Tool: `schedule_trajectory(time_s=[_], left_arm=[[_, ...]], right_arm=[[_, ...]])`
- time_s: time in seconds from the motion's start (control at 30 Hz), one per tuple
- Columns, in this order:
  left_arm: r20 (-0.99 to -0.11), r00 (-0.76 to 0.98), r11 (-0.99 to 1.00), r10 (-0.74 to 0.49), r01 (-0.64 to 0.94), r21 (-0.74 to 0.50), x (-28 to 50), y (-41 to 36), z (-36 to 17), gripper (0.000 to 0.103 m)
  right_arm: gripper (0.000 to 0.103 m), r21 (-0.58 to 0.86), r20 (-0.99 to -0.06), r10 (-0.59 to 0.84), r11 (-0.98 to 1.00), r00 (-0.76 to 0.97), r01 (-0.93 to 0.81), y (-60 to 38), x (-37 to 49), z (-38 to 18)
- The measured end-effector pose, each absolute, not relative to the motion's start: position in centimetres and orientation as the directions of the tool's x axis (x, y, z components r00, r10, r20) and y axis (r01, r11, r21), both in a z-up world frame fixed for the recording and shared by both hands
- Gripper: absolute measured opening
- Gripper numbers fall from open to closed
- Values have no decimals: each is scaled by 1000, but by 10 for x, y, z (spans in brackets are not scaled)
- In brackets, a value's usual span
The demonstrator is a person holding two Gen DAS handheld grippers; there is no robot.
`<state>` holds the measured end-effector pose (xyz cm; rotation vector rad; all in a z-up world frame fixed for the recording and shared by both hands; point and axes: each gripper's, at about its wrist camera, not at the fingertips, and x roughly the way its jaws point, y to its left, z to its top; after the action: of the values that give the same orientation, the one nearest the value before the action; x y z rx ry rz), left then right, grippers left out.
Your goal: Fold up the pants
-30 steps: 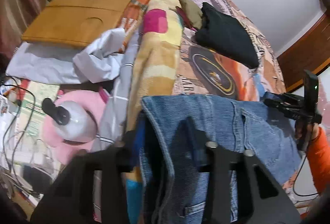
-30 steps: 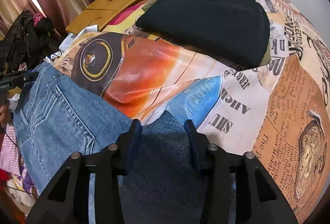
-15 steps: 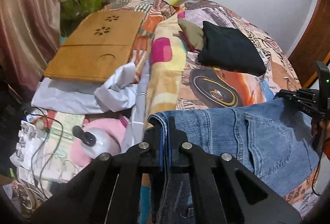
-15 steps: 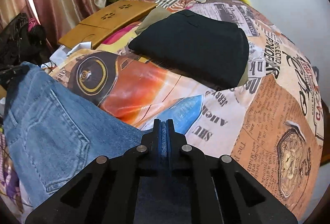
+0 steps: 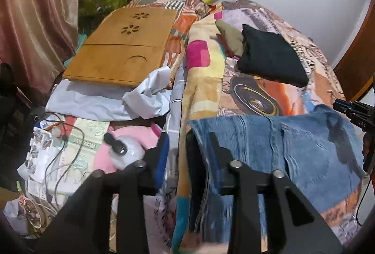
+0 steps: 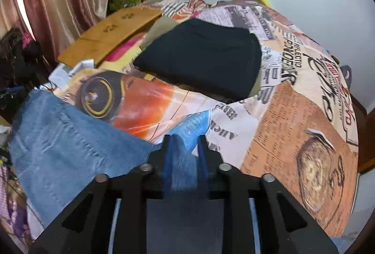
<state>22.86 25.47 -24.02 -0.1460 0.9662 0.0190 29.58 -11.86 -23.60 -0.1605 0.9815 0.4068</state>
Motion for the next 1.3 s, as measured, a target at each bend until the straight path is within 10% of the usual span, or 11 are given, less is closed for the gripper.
schedule_trajectory(time_s=[0.17,0.8,1.03,1.3], left_arm=[[-819,562,985,-118,-38,-168,182,254,-241,44],[-814,553,983,-178,131,-126,132,214,-286,44],[-807,573,989,-145,107,-102,132,210,-286,23],[-831,550,993,-85,118,-23,130,214,-290,23]], right_arm=[[43,55,-798,276,919,536,-390,-136,252,-211],[44,161,-839,241,966,488,-201,-179,158,-257],[44,148,-832,219,973,510,-177,-177,149,-258],[44,146,-828,214,975,518,-169,-182,141,-259]])
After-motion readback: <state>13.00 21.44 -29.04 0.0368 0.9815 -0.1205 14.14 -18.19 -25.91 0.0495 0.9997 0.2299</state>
